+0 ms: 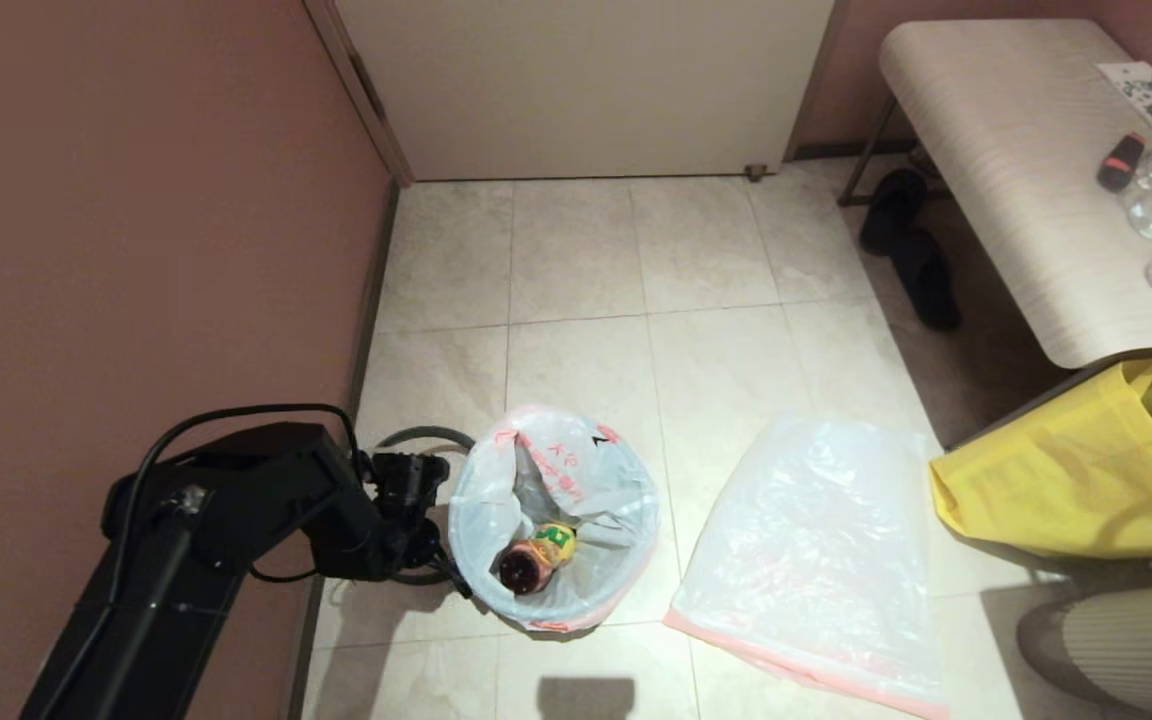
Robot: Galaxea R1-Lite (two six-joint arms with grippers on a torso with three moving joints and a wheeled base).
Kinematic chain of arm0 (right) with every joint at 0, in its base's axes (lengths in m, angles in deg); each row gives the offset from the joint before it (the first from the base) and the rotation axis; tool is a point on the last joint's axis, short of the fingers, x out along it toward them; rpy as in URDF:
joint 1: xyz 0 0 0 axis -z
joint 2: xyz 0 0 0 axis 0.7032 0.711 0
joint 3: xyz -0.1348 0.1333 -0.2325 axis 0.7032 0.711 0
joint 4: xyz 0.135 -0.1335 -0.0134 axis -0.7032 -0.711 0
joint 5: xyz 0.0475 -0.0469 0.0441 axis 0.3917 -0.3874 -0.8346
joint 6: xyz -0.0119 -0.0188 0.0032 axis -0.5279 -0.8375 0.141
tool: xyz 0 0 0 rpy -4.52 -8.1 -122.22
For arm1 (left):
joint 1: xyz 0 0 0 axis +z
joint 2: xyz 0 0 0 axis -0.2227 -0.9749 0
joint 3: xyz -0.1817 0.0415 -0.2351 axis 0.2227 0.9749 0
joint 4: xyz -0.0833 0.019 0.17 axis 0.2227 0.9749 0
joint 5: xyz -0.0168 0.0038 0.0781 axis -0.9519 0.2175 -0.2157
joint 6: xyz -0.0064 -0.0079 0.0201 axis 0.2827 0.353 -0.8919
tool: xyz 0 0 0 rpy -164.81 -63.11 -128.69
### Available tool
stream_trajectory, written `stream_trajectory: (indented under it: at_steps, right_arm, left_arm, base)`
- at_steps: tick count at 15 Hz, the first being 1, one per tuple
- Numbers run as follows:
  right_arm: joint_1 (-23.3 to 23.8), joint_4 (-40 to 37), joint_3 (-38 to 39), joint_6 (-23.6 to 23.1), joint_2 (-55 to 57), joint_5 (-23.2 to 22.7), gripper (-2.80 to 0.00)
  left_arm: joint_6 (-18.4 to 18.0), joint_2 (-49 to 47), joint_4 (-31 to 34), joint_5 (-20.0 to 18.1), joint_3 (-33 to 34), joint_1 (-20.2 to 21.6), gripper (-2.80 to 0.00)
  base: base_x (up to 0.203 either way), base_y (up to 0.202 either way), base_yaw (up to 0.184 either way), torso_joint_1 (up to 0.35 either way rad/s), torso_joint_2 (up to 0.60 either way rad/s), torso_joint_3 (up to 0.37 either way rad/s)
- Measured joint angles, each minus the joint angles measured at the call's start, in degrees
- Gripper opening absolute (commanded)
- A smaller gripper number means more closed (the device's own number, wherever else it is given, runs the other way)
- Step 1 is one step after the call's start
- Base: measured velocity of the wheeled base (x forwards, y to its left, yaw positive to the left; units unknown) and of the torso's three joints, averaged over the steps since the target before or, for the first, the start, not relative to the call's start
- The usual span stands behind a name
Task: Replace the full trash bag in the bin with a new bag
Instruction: Place the trash can ring on the floor
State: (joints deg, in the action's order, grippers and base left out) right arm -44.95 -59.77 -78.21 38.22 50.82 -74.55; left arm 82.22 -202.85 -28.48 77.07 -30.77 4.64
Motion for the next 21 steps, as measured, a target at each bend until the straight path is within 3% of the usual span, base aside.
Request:
stream_trajectory:
  at_steps: [4,9,16,17,18,21]
  right_arm:
    - [0.0,0.0,0.0,0.0,0.0,0.0,-2.80]
    - [0.0,0.0,0.0,0.0,0.0,0.0,-2.80]
    - [0.0,0.0,0.0,0.0,0.0,0.0,-2.80]
    - [0.0,0.0,0.0,0.0,0.0,0.0,-2.80]
    - [0.0,0.0,0.0,0.0,0.0,0.0,-2.80]
    - [0.0,0.0,0.0,0.0,0.0,0.0,-2.80]
  left_arm:
    - [-2.8,-5.3,0.7,-1.8,-3.5,-2.5,-2.80]
    - [-11.2,-11.1,0.9,-2.3,-11.8,-1.7,-2.80]
    - [-11.0,-10.6,0.1,0.7,-7.6,3.4,-2.80]
    - [-11.1,-10.3,-0.2,1.2,-7.1,3.5,-1.28]
    - [-11.1,-10.0,-0.3,1.3,-6.8,3.6,0.00]
    - [-11.0,-9.5,-1.7,0.9,-6.6,3.8,0.00]
  base:
    - [0.000,0.000,0.000,0.000,0.00,0.000]
    - [0.000,0.000,0.000,0.000,0.00,0.000]
    - [0.000,0.000,0.000,0.000,0.00,0.000]
    - [0.000,0.000,0.000,0.000,0.00,0.000]
    - [0.000,0.000,0.000,0.000,0.00,0.000]
    - [0.000,0.000,0.000,0.000,0.00,0.000]
